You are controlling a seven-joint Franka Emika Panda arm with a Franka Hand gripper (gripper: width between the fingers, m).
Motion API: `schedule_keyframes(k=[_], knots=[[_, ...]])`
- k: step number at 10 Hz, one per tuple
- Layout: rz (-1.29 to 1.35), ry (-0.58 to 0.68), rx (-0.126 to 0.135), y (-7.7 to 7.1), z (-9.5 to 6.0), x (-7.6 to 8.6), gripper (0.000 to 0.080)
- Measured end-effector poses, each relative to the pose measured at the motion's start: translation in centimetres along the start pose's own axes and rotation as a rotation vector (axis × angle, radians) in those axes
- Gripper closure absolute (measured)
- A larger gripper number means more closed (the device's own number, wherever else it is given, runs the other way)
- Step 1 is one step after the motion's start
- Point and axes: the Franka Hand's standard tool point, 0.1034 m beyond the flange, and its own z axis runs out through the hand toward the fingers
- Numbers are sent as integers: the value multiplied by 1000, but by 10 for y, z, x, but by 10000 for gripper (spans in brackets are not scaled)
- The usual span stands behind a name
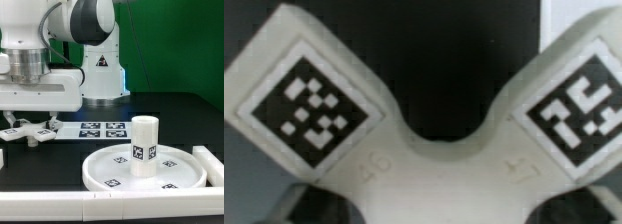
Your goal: Assemble round table
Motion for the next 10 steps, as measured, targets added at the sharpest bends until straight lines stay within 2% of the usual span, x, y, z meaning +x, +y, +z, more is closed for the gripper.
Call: schedule_keyframes(k=[1, 5, 6, 9, 10], knots=[[-1, 0, 0, 0, 0, 0, 357], [-9, -2, 5, -9, -2, 3, 357], [-3, -5, 12, -17, -5, 6, 357], [29, -8, 34, -55, -16, 14, 357], [55, -11, 47, -76, -24, 18, 356]])
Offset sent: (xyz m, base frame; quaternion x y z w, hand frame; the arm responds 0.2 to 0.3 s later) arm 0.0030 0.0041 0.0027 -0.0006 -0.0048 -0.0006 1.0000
